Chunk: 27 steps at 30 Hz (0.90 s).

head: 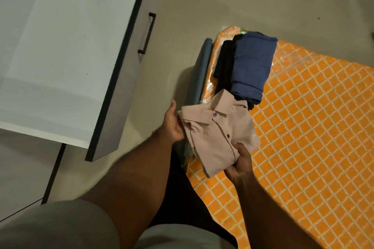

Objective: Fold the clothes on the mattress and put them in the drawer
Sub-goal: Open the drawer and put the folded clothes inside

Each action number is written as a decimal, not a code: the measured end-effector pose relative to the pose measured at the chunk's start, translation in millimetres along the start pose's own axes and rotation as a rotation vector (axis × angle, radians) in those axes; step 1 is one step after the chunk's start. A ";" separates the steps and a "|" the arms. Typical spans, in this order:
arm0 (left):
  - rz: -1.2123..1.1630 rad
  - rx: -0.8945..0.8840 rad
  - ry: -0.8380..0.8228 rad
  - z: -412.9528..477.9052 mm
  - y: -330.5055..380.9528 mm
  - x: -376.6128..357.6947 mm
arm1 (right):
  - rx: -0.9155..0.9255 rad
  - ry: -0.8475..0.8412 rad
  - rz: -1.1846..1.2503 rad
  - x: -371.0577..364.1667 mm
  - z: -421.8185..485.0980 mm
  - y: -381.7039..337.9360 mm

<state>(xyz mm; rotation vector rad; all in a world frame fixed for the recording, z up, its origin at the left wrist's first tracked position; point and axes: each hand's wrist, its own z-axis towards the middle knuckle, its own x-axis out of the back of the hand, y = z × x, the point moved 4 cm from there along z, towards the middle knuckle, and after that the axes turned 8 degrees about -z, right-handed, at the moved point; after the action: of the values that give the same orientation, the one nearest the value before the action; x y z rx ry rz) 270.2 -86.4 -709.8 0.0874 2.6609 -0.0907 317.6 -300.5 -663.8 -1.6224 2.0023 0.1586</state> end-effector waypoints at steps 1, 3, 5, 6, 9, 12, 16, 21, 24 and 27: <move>0.010 0.015 -0.011 -6.4 6.1 -3.2 | -0.021 -0.021 -0.014 -3.4 -6.0 -2.1; 0.045 0.028 -0.046 -25.6 21.5 -11.4 | -0.069 -0.061 -0.062 -12.7 -16.5 -4.7; 0.072 0.027 -0.077 -44.6 39.4 -16.7 | -0.095 -0.069 -0.119 -22.6 -24.6 -10.2; 0.086 0.030 -0.094 -55.9 50.6 -19.0 | -0.095 -0.070 -0.168 -31.8 -28.3 -14.0; 0.193 0.023 -0.188 -98.7 92.4 -26.7 | -0.102 -0.100 -0.305 -76.1 -36.0 -23.1; 0.412 -0.037 -0.195 -143.8 144.7 -23.8 | -0.074 -0.116 -0.455 -134.6 -36.3 -34.7; 0.611 -0.138 -0.252 -220.2 213.7 -7.3 | -0.078 -0.144 -0.684 -231.6 -33.8 -27.5; 0.819 -0.473 -0.059 -311.1 284.7 27.1 | -0.036 -0.324 -0.917 -352.5 -22.5 18.2; 1.034 -0.699 0.263 -345.3 326.3 61.5 | 0.023 -0.439 -0.987 -414.6 -18.5 65.5; 1.143 -0.874 0.610 -376.9 358.7 101.6 | 0.079 -0.445 -1.051 -456.8 -12.1 118.8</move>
<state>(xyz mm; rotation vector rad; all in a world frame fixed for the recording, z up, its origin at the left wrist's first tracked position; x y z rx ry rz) 35.7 305.4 -440.4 1.4410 2.4678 1.6093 256.5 122.0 -462.1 -2.1245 0.6712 0.0293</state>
